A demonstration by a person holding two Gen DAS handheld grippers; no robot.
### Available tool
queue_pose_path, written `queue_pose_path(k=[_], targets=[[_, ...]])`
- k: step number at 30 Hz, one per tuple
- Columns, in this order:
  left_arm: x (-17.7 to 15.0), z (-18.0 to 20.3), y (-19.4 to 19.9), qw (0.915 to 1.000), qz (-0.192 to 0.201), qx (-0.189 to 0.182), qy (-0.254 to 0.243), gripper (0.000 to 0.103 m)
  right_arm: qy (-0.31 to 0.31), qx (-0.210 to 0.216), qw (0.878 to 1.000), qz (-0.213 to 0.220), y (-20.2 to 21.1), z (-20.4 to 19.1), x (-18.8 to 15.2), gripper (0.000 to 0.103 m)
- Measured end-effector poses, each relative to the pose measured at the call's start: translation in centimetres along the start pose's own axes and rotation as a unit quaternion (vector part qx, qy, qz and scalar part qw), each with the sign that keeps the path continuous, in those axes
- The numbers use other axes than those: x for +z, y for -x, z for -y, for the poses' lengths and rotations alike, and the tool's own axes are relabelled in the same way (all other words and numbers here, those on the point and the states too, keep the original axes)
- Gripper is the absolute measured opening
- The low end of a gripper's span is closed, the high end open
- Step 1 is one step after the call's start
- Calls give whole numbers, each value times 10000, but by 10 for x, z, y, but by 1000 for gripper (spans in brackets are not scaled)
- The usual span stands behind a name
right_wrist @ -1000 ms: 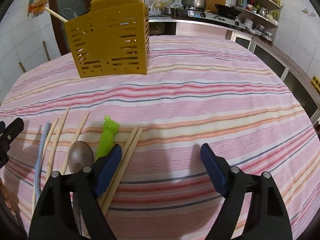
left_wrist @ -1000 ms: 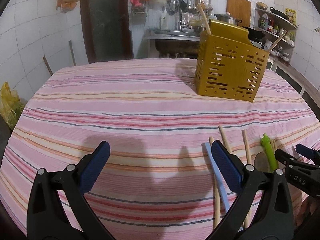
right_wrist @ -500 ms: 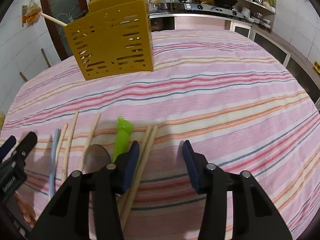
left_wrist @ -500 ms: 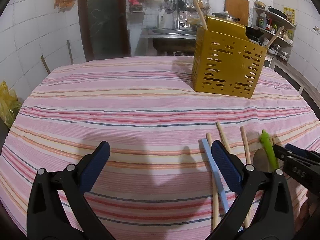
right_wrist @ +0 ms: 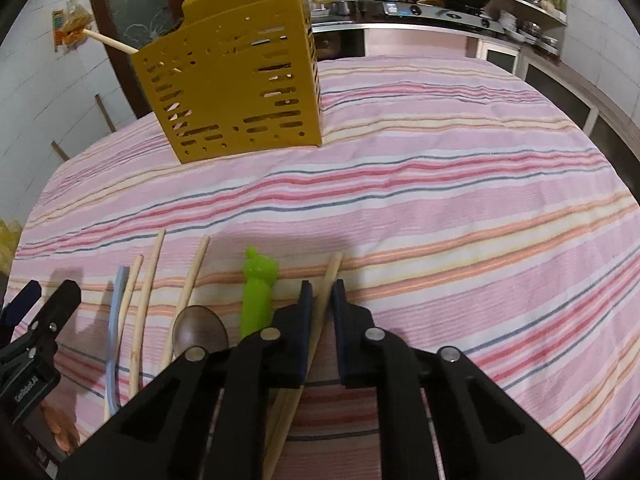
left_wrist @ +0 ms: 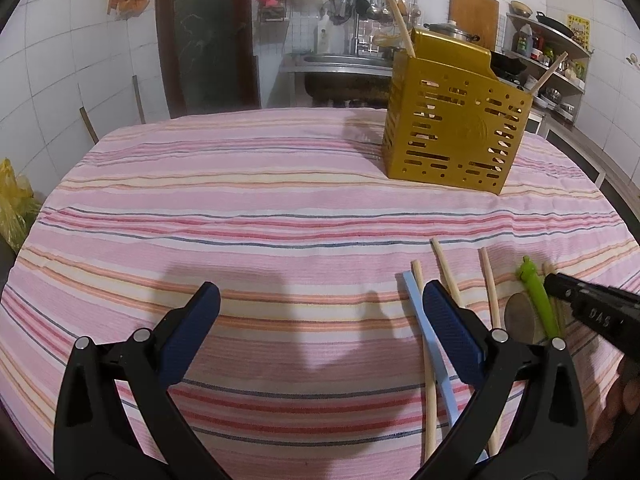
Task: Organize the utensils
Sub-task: 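Close the right tool on a wooden chopstick while the left tool approaches the blue spatula, then close the left tool on the light-blue spatula while the right tool holds its chopstick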
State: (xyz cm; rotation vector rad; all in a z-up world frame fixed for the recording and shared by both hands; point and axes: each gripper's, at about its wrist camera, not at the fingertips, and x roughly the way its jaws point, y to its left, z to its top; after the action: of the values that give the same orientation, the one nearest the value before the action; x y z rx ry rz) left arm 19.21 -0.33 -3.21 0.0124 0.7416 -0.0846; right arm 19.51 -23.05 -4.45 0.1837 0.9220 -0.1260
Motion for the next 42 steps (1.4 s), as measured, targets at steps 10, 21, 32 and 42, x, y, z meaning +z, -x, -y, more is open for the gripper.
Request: queue_pose_path(k=[10, 21, 32, 42], targets=[[0, 12, -3, 9999, -125, -23, -97, 98, 220, 72, 9997, 3, 1, 28, 14, 10], [0, 33, -17, 9987, -465, -179, -138, 73, 145, 190, 9997, 56, -4, 29, 8, 10], [6, 47, -33, 9956, -796, -472, -136, 46, 122, 207, 9997, 88, -5, 30, 8, 10], [12, 46, -38, 9943, -896, -571, -39, 16, 24, 219, 9995, 212, 2, 31, 8, 10]])
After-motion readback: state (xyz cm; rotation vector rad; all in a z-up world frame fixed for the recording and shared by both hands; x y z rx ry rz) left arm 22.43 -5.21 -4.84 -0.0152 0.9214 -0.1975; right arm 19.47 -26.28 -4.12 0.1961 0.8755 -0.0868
